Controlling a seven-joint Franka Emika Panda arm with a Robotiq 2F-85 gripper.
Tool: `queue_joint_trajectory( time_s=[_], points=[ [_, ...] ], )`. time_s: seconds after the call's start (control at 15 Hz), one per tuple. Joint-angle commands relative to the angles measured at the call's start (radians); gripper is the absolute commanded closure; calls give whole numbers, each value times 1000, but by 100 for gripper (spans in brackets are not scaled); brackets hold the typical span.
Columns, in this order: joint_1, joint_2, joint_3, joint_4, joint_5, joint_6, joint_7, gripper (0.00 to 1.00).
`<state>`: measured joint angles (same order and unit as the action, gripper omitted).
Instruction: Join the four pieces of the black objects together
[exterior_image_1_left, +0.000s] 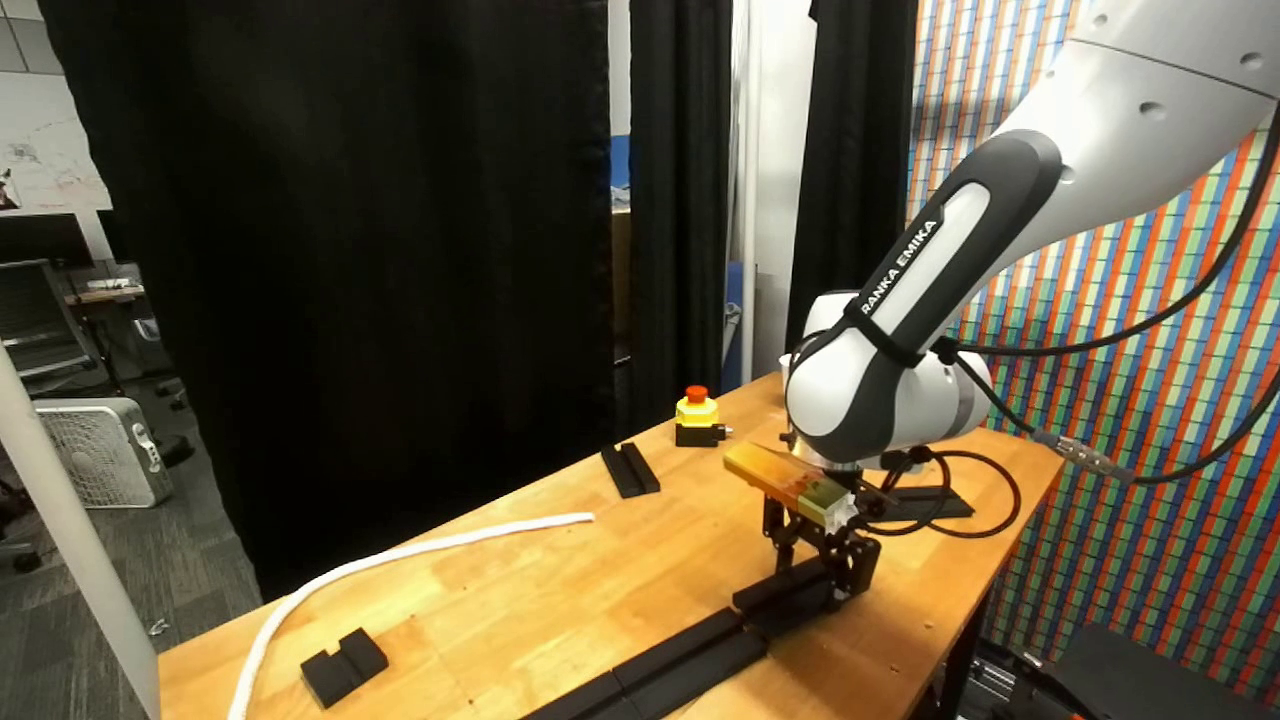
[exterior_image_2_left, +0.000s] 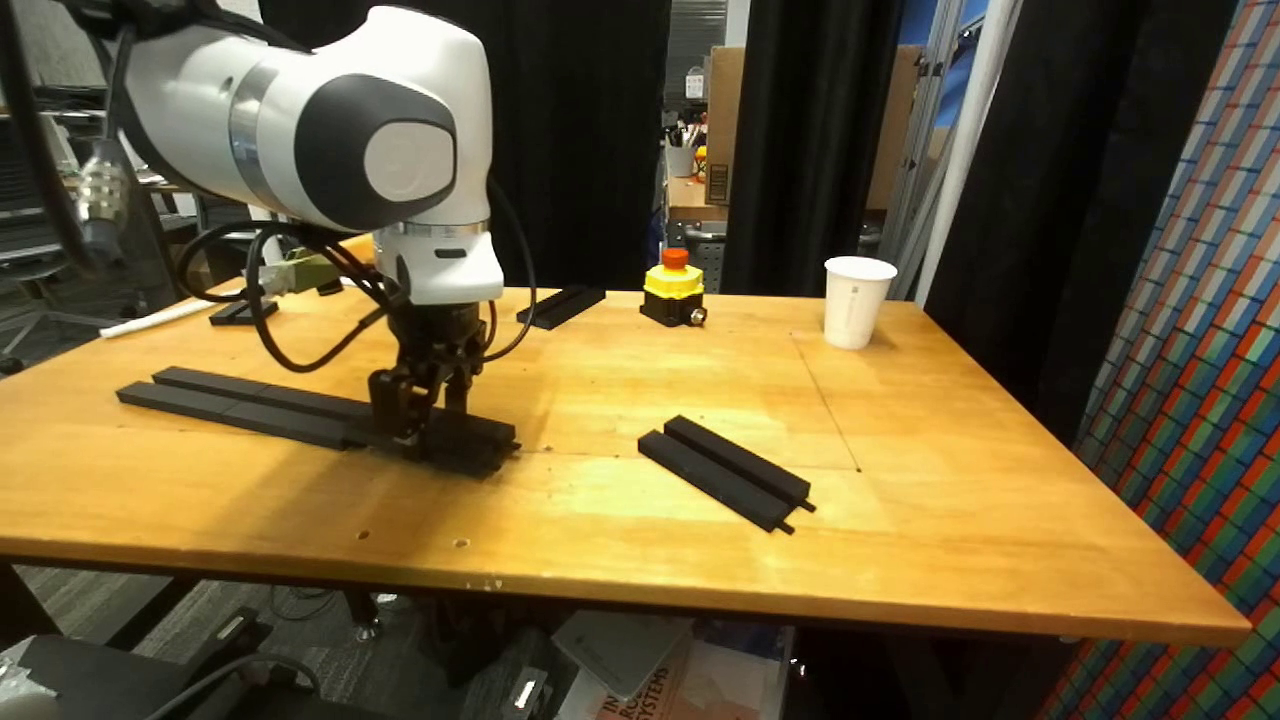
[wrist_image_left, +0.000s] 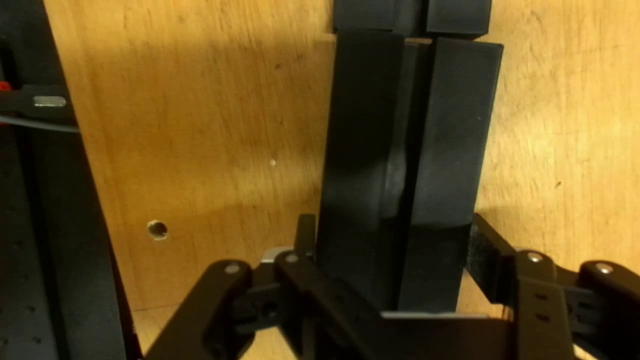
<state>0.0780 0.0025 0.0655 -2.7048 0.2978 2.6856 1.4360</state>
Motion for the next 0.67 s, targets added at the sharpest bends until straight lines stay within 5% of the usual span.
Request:
queue_joint_trajectory(
  time_s=[0.0, 0.6],
  points=[
    [4, 10, 10, 12, 23, 6, -30, 53],
    [6, 45, 12, 24, 4, 22, 1, 53]
  ],
)
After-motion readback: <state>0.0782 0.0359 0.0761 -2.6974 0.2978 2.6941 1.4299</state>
